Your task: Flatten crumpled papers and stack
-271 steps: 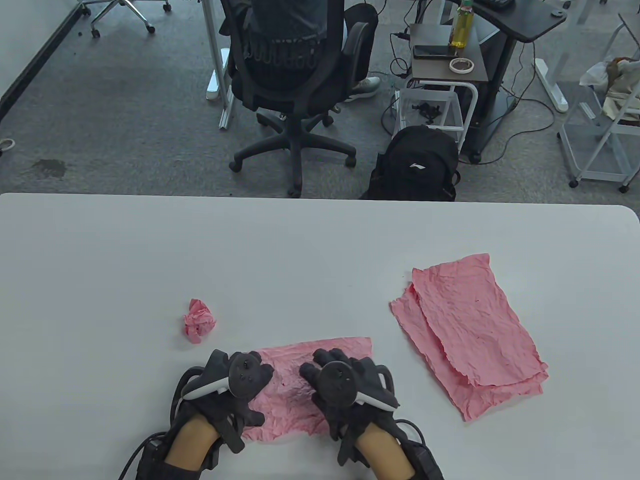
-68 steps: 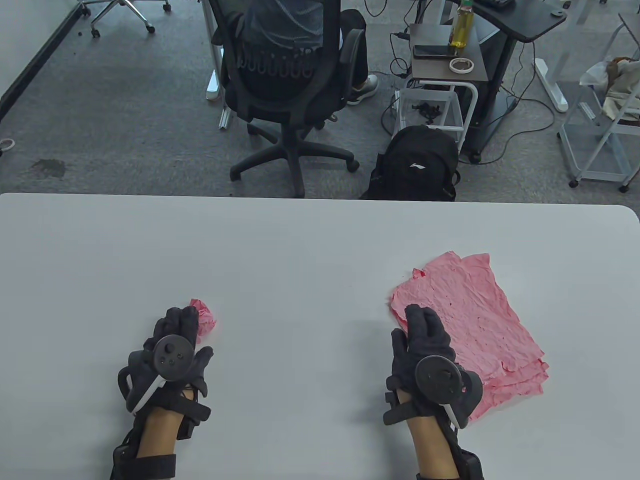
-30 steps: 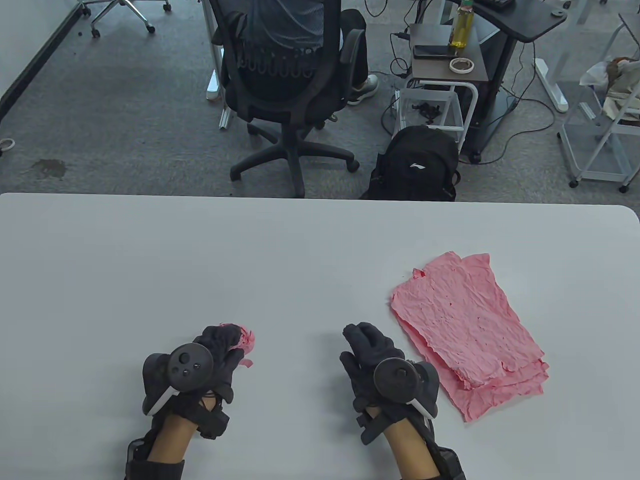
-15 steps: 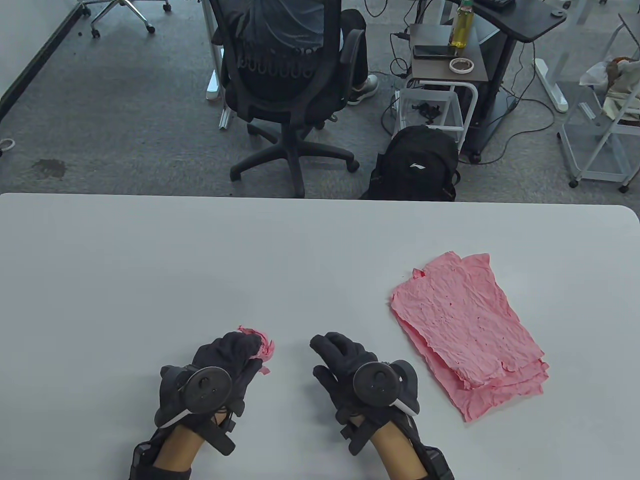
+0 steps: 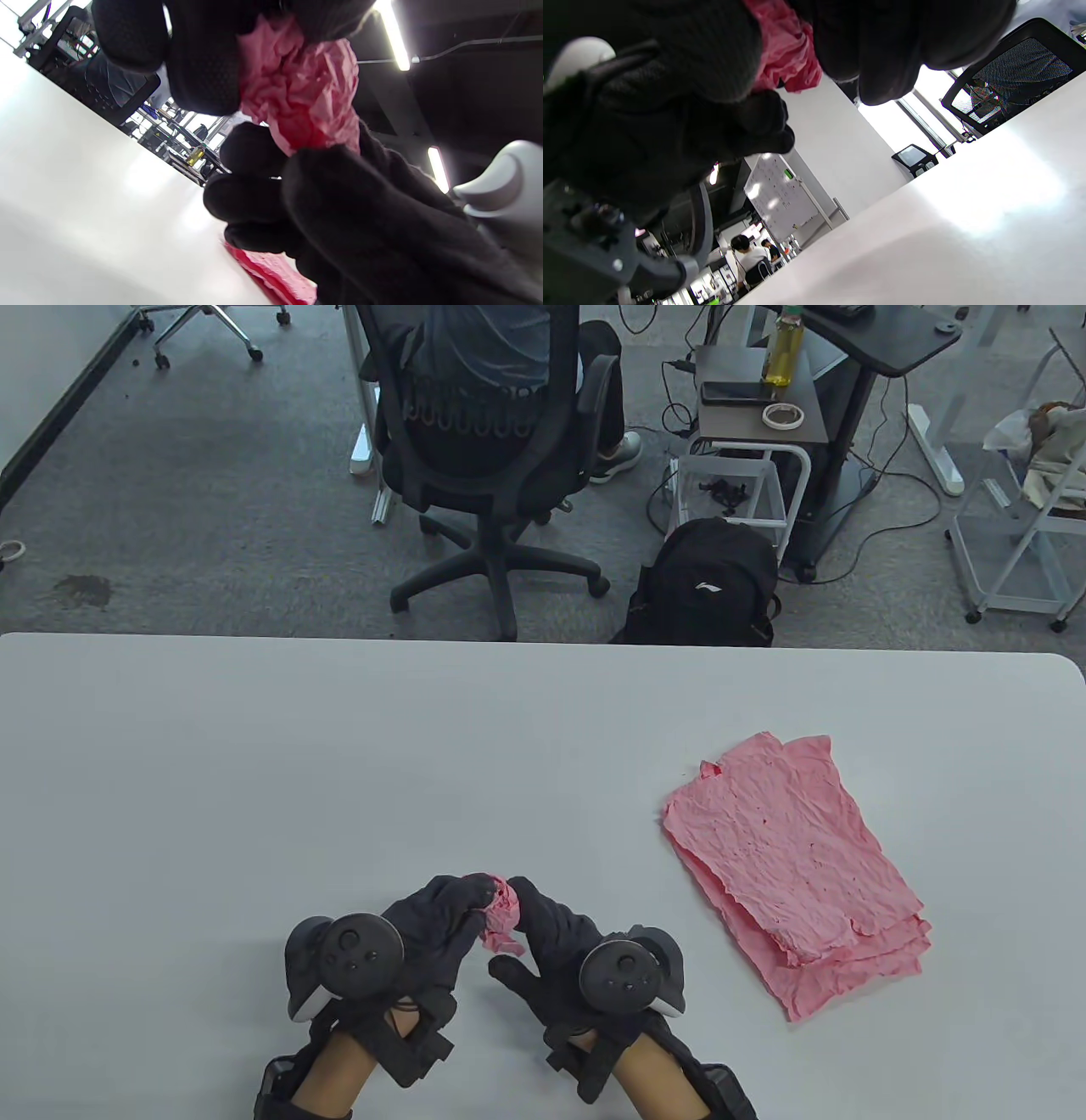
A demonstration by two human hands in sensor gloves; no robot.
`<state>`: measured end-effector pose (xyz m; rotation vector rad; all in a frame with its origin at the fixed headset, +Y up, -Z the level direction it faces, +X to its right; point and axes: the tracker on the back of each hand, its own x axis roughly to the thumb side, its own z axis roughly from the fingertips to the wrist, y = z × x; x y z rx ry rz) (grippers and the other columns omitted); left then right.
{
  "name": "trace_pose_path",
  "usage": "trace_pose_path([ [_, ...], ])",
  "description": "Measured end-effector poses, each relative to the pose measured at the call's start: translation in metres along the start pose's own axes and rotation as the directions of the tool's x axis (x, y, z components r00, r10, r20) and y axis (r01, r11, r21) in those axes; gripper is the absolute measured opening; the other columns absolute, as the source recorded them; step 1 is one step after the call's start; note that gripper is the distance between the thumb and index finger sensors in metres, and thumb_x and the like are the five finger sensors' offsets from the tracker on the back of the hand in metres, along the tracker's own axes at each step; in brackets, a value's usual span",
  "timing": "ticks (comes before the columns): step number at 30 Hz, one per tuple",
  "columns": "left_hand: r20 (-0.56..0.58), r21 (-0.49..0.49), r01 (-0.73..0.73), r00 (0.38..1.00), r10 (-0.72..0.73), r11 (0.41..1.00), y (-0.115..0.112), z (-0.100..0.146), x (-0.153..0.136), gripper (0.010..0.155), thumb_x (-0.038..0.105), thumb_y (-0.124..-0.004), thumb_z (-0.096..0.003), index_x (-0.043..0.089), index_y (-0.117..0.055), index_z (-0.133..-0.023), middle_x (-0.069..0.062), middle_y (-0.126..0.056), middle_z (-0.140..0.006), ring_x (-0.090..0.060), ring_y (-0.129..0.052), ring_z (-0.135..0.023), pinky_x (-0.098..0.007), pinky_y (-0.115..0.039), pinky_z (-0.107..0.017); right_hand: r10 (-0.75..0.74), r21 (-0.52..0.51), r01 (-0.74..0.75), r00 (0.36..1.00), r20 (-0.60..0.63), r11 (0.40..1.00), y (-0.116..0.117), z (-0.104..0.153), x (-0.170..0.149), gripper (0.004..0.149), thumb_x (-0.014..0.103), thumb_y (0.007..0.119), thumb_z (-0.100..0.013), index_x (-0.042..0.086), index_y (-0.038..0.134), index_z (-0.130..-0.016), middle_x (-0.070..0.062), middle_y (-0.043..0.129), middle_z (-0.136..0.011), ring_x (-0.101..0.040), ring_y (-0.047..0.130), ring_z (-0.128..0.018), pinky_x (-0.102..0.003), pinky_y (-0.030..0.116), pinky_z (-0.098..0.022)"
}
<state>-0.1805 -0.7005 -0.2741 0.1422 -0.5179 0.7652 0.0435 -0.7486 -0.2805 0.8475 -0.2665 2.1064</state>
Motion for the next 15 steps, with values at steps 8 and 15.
trace_pose_path([
  [8,0.047,-0.113,-0.050,0.997,0.055,0.992,-0.015,0.009,-0.022,0.077,0.058,-0.075,-0.0489,0.035,-0.041,-0.114,-0.004,-0.073,-0.100,-0.030,-0.092,-0.079,-0.054,-0.070,-0.068,-0.088,-0.014,0.088,0.995,0.051,0.996,-0.005,0.001,0.009,0.072,0.038,0.081,-0.048,0.015,0.042,-0.106,-0.024,0.066,-0.097,-0.043,0.084,-0.072,-0.058,0.070,-0.051],
  [15,0.060,-0.143,-0.033,0.997,0.041,0.989,-0.020,0.011,-0.022,0.075,0.061,-0.067,-0.0510,0.034,-0.038,-0.114,-0.011,-0.039,-0.115,-0.041,-0.062,-0.104,-0.060,-0.059,-0.072,-0.075,-0.001,0.075,0.995,0.059,0.997,-0.006,0.001,0.009,0.075,0.038,0.081,-0.048,0.018,0.038,-0.107,-0.025,0.068,-0.096,-0.044,0.086,-0.070,-0.058,0.070,-0.051],
])
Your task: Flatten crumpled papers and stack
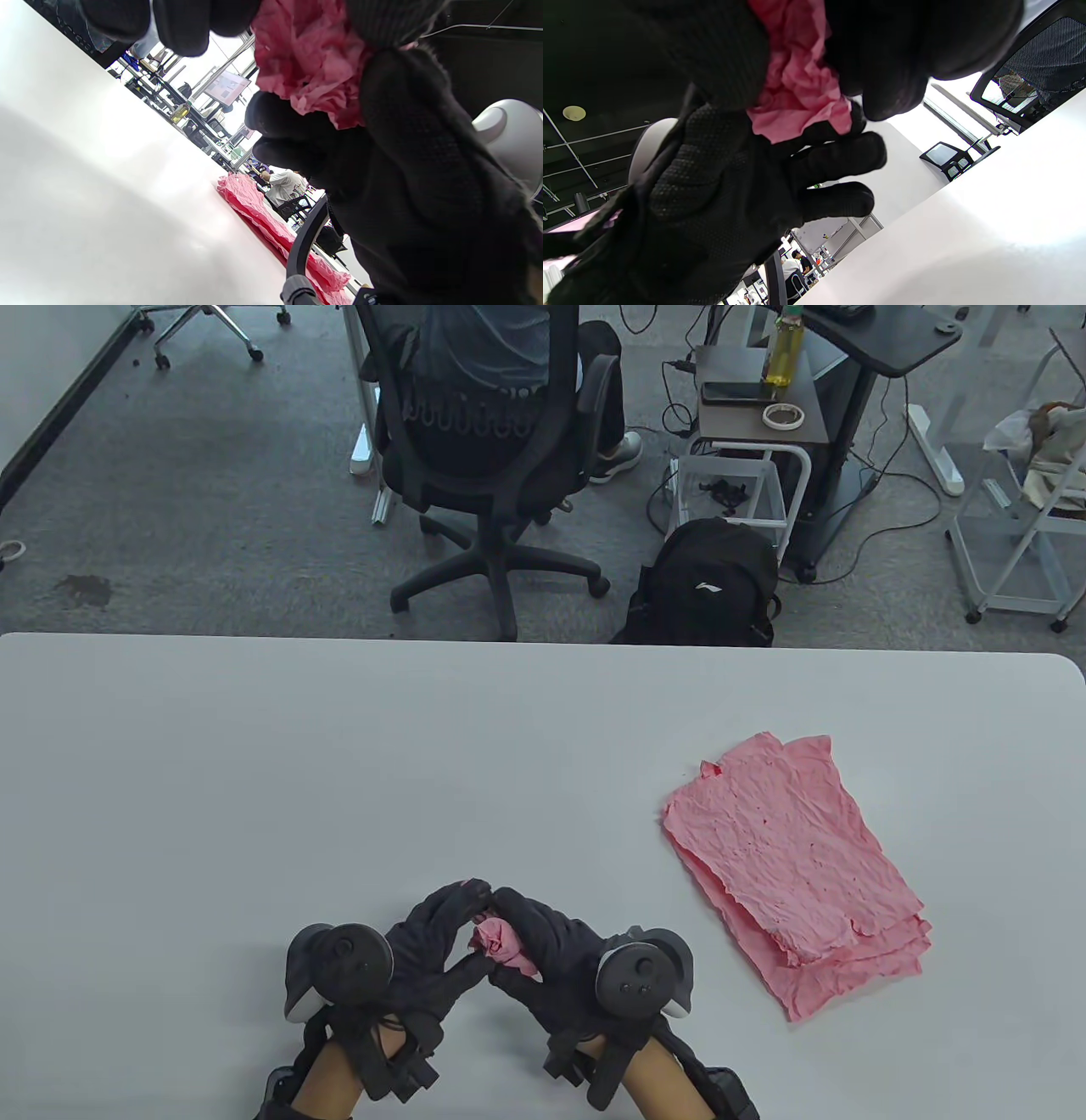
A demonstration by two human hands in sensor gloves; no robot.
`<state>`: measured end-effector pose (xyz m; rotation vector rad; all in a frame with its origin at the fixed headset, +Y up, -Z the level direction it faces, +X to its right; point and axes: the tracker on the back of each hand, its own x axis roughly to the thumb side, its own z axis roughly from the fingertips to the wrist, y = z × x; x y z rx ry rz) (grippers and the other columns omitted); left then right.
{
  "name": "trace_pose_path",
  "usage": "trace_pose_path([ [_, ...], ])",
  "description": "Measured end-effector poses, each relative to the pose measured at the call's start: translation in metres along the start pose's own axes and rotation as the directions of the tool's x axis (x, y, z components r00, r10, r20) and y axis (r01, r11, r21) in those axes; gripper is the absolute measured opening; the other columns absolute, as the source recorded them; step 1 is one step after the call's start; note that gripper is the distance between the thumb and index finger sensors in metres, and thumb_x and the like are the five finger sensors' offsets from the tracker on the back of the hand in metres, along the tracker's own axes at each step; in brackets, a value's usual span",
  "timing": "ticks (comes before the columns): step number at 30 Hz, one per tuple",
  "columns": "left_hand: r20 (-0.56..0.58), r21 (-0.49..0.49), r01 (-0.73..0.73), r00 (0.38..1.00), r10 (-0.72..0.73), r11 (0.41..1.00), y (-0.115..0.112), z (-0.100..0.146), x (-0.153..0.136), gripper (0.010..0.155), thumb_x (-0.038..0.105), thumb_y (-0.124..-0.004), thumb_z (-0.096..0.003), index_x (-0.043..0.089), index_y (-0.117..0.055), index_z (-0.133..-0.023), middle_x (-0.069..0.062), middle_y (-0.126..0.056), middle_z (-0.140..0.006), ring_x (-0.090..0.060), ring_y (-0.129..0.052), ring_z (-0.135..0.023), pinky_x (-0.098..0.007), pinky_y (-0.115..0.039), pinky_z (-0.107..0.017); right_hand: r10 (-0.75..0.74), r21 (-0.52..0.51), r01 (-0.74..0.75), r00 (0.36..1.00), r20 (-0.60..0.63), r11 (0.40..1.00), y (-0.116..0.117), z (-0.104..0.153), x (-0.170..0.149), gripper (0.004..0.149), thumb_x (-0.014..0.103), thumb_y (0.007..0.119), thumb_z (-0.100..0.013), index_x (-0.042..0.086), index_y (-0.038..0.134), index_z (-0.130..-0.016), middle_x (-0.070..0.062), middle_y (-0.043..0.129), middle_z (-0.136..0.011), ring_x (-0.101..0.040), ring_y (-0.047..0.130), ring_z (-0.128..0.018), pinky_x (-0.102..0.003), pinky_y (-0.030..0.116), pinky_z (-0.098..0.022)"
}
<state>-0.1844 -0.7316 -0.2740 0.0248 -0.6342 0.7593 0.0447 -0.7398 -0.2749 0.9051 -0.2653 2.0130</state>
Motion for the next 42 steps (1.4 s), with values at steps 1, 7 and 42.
trace_pose_path([
  [1,-0.001,0.009,0.016,1.000,-0.016,1.000,0.000,0.000,0.001,0.073,0.062,-0.067,-0.0512,0.035,-0.038,-0.113,-0.011,-0.035,-0.116,-0.041,-0.057,-0.106,-0.060,-0.057,-0.074,0.002,-0.003,-0.002,1.000,-0.001,1.000,0.000,0.000,0.000,0.075,0.038,0.082,-0.048,0.018,0.039,-0.106,-0.025,0.068,-0.096,-0.044,0.086,-0.070,-0.058,0.070,-0.050],
  [7,0.025,0.038,-0.123,0.992,0.122,0.992,-0.001,0.000,0.004,0.066,0.056,-0.068,-0.0533,0.033,-0.040,-0.108,-0.006,-0.029,-0.119,-0.035,-0.052,-0.113,-0.059,-0.054,-0.078,0.057,-0.071,-0.058,0.998,-0.022,0.996,-0.005,0.002,-0.001,0.073,0.046,0.081,-0.048,0.015,0.048,-0.106,-0.023,0.066,-0.097,-0.046,0.081,-0.072,-0.059,0.069,-0.051],
  [42,-0.002,0.134,-0.375,0.925,0.379,0.917,0.011,0.005,-0.004,0.060,0.050,-0.063,-0.0544,0.020,-0.062,-0.105,0.004,-0.097,-0.070,-0.012,-0.109,-0.048,-0.042,-0.081,-0.063,-0.248,-0.220,0.244,0.969,0.010,0.944,-0.015,0.001,0.009,0.052,0.031,0.089,-0.045,0.015,0.074,-0.092,-0.014,0.087,-0.080,-0.037,0.094,-0.056,-0.054,0.077,-0.043],
])
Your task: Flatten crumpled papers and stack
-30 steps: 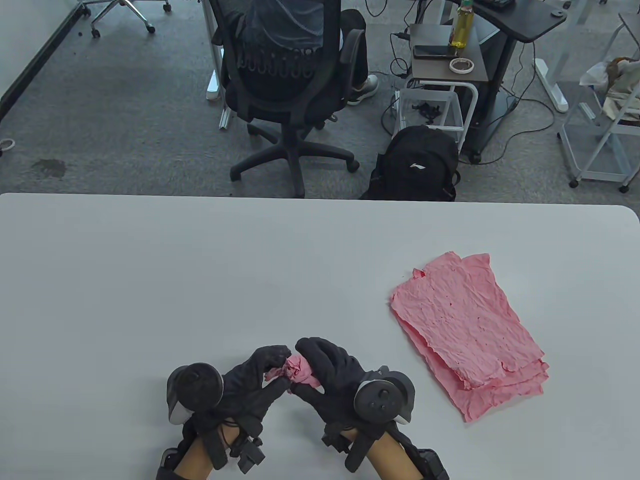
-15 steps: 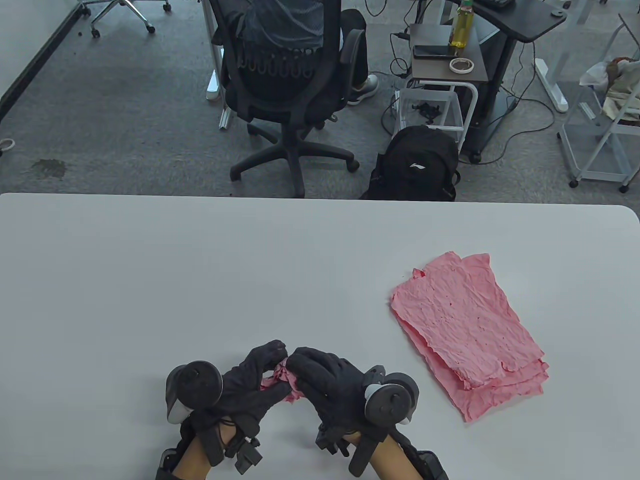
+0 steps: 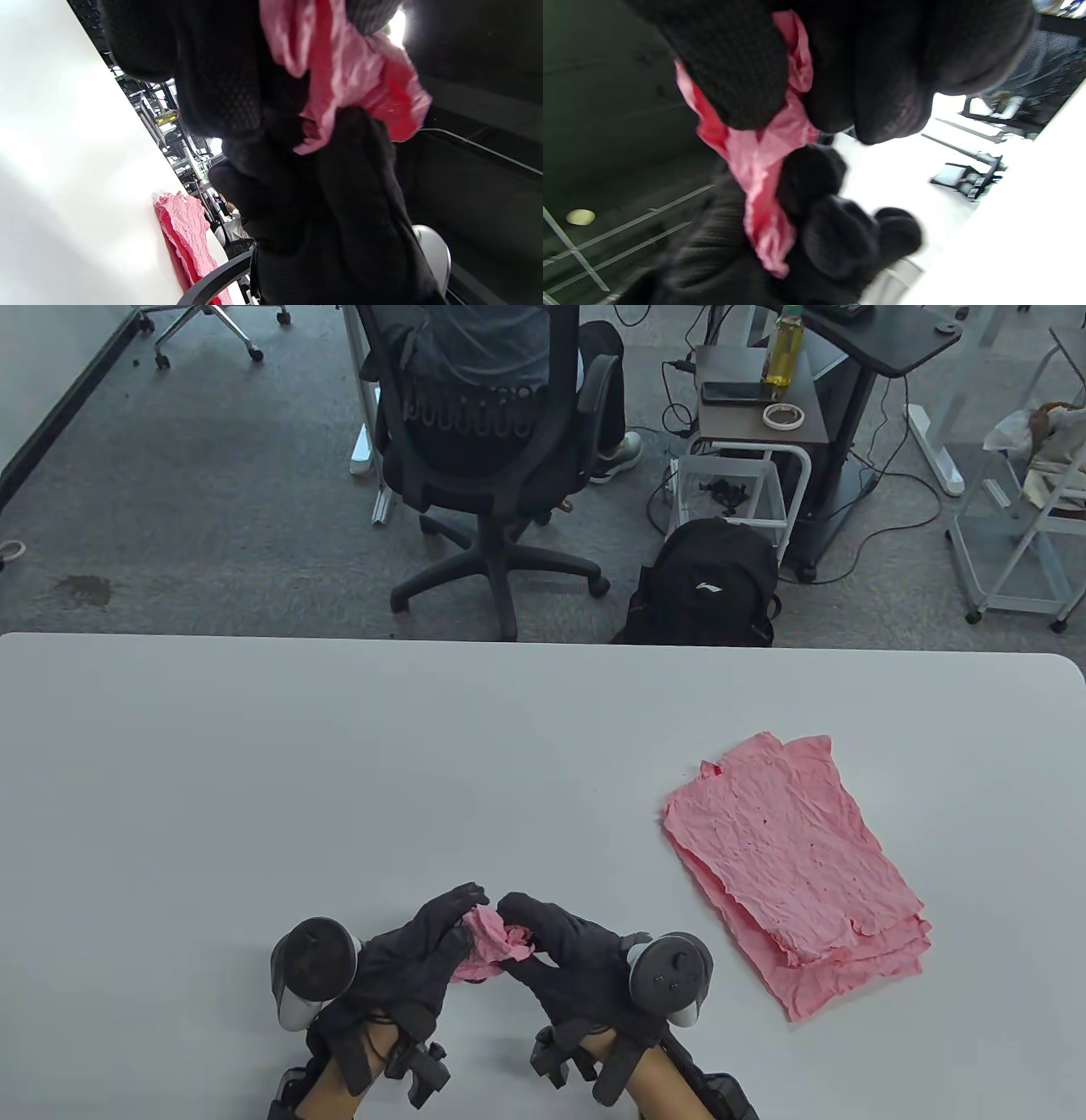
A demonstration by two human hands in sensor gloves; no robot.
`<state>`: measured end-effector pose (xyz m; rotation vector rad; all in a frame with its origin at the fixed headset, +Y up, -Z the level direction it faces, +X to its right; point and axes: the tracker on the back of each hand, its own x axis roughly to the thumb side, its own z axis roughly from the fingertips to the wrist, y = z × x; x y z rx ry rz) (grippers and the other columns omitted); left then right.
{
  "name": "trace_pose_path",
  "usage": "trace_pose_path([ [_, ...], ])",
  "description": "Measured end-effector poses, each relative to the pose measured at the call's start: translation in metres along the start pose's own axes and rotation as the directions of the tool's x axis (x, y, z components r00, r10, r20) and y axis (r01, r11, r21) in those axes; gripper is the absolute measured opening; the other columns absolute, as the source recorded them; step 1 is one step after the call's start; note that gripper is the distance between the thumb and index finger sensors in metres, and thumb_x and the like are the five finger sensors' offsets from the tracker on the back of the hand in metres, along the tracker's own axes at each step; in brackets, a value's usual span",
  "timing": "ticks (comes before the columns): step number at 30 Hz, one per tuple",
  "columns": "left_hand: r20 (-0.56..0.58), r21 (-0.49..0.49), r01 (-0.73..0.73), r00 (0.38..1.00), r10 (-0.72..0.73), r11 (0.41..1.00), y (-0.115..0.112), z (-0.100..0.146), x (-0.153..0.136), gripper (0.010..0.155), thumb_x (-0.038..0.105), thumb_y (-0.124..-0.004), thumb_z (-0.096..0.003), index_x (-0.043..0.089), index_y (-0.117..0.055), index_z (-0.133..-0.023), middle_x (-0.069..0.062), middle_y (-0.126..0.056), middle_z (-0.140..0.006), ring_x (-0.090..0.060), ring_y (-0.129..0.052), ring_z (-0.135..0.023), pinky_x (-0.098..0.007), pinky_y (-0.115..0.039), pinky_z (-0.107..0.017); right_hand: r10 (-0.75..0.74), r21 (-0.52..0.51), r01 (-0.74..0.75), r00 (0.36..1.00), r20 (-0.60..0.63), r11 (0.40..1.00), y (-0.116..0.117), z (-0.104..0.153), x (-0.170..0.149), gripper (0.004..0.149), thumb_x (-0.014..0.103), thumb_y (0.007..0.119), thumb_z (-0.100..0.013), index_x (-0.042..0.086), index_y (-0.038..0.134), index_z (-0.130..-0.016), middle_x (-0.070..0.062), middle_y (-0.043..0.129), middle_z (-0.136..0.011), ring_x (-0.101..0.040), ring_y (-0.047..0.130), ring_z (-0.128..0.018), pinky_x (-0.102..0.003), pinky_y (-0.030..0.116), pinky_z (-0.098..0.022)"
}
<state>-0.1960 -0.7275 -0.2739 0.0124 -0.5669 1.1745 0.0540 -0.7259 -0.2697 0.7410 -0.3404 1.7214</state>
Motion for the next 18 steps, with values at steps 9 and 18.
trace_pose_path([
  [9,0.109,0.026,0.225,0.968,-0.227,0.974,0.001,0.003,0.008,0.070,0.058,-0.065,-0.0558,0.032,-0.039,-0.115,-0.006,-0.050,-0.114,-0.033,-0.069,-0.103,-0.058,-0.057,-0.076,0.059,-0.116,-0.072,0.992,-0.111,0.991,-0.007,0.003,-0.006,0.046,0.033,0.087,-0.045,0.013,0.075,-0.085,-0.019,0.082,-0.087,-0.040,0.093,-0.062,-0.054,0.077,-0.045],
  [18,0.139,0.077,0.448,0.880,-0.455,0.891,-0.012,0.005,0.025,0.073,0.047,-0.071,-0.0549,0.023,-0.036,-0.115,-0.008,-0.057,-0.112,-0.026,-0.089,-0.093,-0.050,-0.071,-0.072,-0.136,0.018,0.138,0.985,-0.107,0.990,0.002,0.003,-0.010,0.046,0.040,0.083,-0.048,0.018,0.078,-0.089,-0.023,0.070,-0.092,-0.043,0.082,-0.070,-0.057,0.069,-0.051],
])
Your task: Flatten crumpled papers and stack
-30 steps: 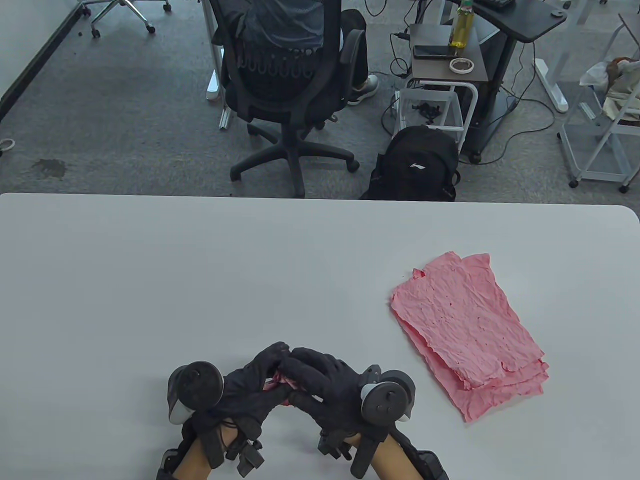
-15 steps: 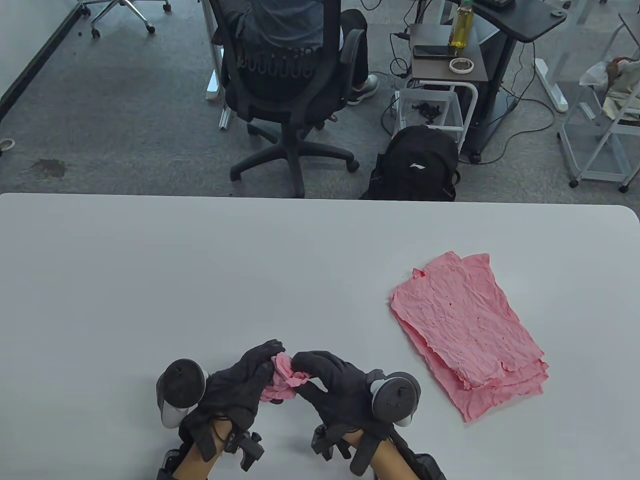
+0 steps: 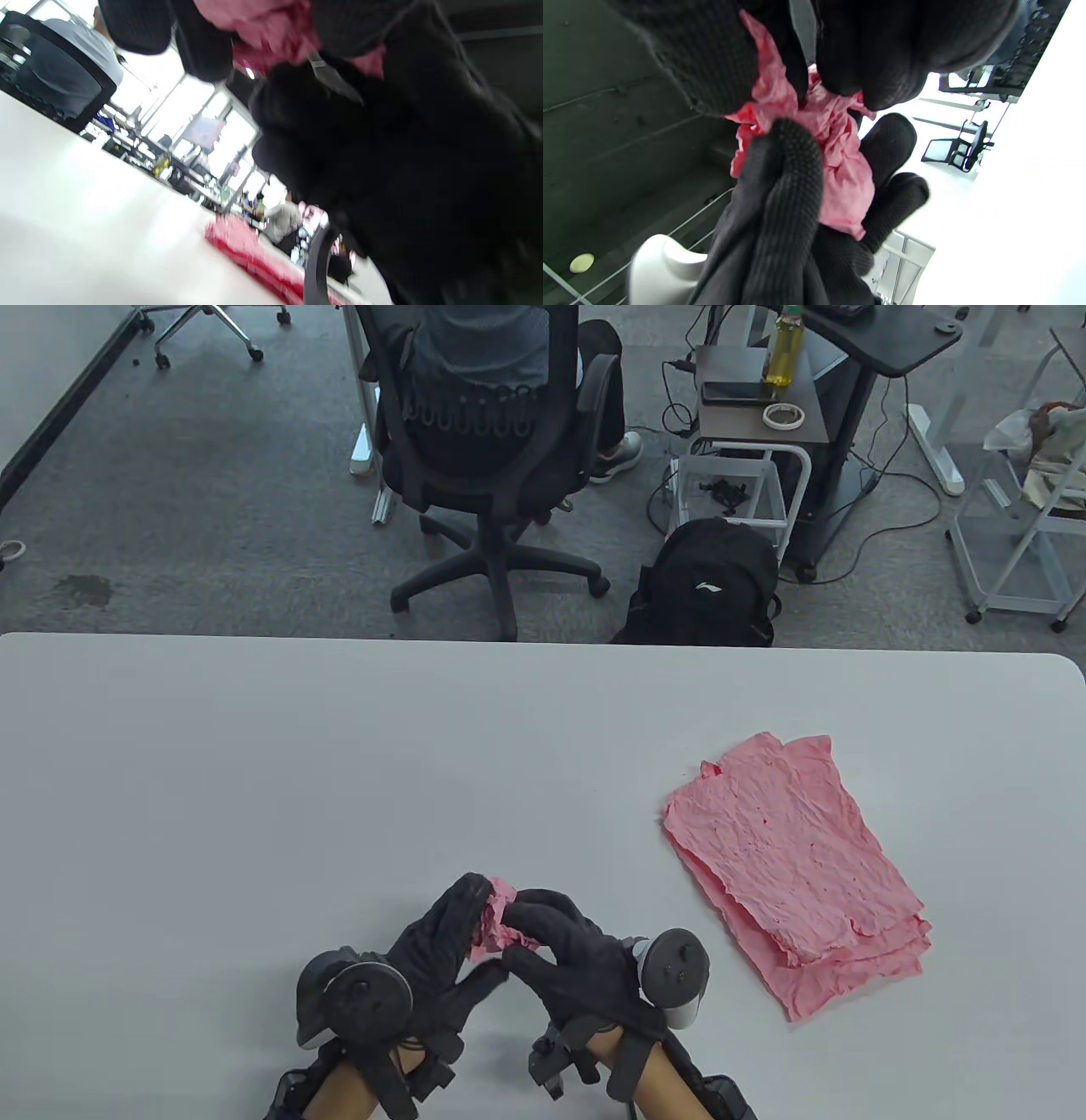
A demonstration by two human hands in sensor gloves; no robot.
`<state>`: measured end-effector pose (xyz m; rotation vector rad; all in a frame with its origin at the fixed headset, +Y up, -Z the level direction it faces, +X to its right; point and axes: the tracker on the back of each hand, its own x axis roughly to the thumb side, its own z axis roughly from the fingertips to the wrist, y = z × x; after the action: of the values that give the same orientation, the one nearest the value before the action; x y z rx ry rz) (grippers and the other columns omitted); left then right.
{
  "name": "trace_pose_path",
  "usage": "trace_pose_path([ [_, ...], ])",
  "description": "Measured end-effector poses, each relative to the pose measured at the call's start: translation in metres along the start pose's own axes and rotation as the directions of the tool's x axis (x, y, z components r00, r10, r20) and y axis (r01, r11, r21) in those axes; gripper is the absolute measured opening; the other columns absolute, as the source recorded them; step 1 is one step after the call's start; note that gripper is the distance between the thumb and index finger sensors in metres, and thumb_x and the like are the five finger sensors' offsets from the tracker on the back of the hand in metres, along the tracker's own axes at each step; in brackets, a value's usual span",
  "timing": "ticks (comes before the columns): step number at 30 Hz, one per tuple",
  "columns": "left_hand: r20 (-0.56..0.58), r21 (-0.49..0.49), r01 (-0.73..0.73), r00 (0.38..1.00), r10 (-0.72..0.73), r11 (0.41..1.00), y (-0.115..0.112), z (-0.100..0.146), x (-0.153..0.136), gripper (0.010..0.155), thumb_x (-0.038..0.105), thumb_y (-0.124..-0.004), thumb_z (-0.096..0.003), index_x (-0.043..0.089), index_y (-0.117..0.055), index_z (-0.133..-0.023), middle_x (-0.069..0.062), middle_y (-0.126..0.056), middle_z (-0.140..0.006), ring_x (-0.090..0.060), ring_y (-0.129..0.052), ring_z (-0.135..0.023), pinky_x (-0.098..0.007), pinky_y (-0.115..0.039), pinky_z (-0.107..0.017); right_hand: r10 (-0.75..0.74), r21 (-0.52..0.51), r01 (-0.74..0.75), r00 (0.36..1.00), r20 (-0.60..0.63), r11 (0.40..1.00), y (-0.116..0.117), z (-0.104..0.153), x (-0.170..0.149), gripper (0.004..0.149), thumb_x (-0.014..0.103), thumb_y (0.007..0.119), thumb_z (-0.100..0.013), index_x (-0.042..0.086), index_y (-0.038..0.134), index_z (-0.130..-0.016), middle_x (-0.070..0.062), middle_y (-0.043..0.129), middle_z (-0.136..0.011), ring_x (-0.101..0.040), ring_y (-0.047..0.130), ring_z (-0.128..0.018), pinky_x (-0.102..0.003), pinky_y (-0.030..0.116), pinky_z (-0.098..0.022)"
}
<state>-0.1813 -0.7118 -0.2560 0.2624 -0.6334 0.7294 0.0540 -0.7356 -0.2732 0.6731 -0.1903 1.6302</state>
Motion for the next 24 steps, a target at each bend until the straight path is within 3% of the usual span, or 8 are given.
trace_pose_path([
  [2,-0.006,-0.024,-0.124,0.992,0.124,0.992,0.003,0.000,-0.008,0.066,0.048,-0.066,-0.0556,0.024,-0.044,-0.114,-0.006,-0.065,-0.111,-0.026,-0.092,-0.092,-0.049,-0.072,-0.071,0.020,-0.031,-0.020,1.000,-0.010,0.999,-0.001,0.000,0.000,0.043,0.038,0.082,-0.049,0.018,0.078,-0.087,-0.021,0.072,-0.092,-0.042,0.085,-0.069,-0.056,0.071,-0.050],
  [6,-0.070,-0.042,-0.394,0.918,0.391,0.918,0.002,-0.001,-0.020,0.060,0.046,-0.061,-0.0565,0.028,-0.052,-0.113,-0.005,-0.065,-0.112,-0.030,-0.089,-0.095,-0.052,-0.071,-0.071,-0.042,-0.076,0.039,0.998,-0.043,0.996,-0.009,-0.001,-0.007,0.043,0.034,0.079,-0.048,0.009,0.074,-0.084,-0.019,0.078,-0.089,-0.040,0.091,-0.065,-0.054,0.076,-0.047],
  [9,-0.138,0.090,-0.424,0.890,0.433,0.901,0.009,0.003,-0.029,0.056,0.046,-0.061,-0.0562,0.027,-0.060,-0.109,-0.001,-0.078,-0.104,-0.023,-0.098,-0.087,-0.046,-0.077,-0.068,-0.175,-0.126,0.162,0.979,-0.101,0.979,-0.017,-0.001,-0.011,0.043,0.033,0.080,-0.049,0.007,0.074,-0.083,-0.022,0.080,-0.088,-0.042,0.092,-0.063,-0.056,0.076,-0.045],
  [11,-0.153,0.160,-0.476,0.854,0.498,0.865,0.016,0.006,-0.039,0.055,0.046,-0.060,-0.0566,0.028,-0.060,-0.109,-0.001,-0.079,-0.103,-0.022,-0.098,-0.087,-0.045,-0.077,-0.068,-0.140,-0.174,0.116,0.982,-0.130,0.978,-0.024,-0.002,-0.012,0.043,0.032,0.081,-0.048,0.005,0.075,-0.082,-0.024,0.082,-0.085,-0.043,0.094,-0.060,-0.056,0.076,-0.042],
  [12,-0.154,0.206,-0.513,0.824,0.545,0.833,0.020,0.009,-0.044,0.055,0.046,-0.060,-0.0570,0.028,-0.059,-0.109,-0.001,-0.080,-0.102,-0.022,-0.098,-0.086,-0.045,-0.076,-0.068,-0.040,-0.194,0.003,0.982,-0.187,0.981,-0.032,0.000,-0.013,0.043,0.031,0.081,-0.048,0.005,0.076,-0.081,-0.024,0.083,-0.084,-0.043,0.095,-0.058,-0.056,0.077,-0.041],
  [14,-0.166,0.261,-0.518,0.807,0.566,0.815,0.025,0.013,-0.051,0.054,0.046,-0.060,-0.0571,0.028,-0.060,-0.109,-0.002,-0.081,-0.100,-0.023,-0.098,-0.085,-0.046,-0.076,-0.068,0.092,-0.213,-0.144,0.967,-0.236,0.966,-0.041,0.002,-0.014,0.043,0.032,0.082,-0.048,0.004,0.077,-0.080,-0.025,0.084,-0.083,-0.042,0.096,-0.057,-0.055,0.078,-0.040],
  [17,-0.177,0.313,-0.438,0.845,0.505,0.843,0.033,0.015,-0.053,0.054,0.046,-0.061,-0.0569,0.029,-0.062,-0.108,-0.001,-0.084,-0.097,-0.023,-0.099,-0.081,-0.046,-0.077,-0.066,0.206,-0.217,-0.286,0.923,-0.326,0.933,-0.055,0.003,-0.018,0.043,0.031,0.082,-0.047,0.004,0.078,-0.079,-0.025,0.085,-0.082,-0.042,0.097,-0.056,-0.055,0.079,-0.039],
  [24,-0.217,0.426,-0.354,0.854,0.474,0.833,0.044,0.024,-0.062,0.053,0.045,-0.062,-0.0566,0.029,-0.065,-0.107,-0.003,-0.088,-0.093,-0.025,-0.102,-0.077,-0.047,-0.078,-0.063,0.217,-0.271,-0.339,0.893,-0.394,0.901,-0.072,0.007,-0.022,0.042,0.030,0.083,-0.047,0.005,0.078,-0.080,-0.026,0.085,-0.082,-0.042,0.096,-0.055,-0.055,0.079,-0.039],
])
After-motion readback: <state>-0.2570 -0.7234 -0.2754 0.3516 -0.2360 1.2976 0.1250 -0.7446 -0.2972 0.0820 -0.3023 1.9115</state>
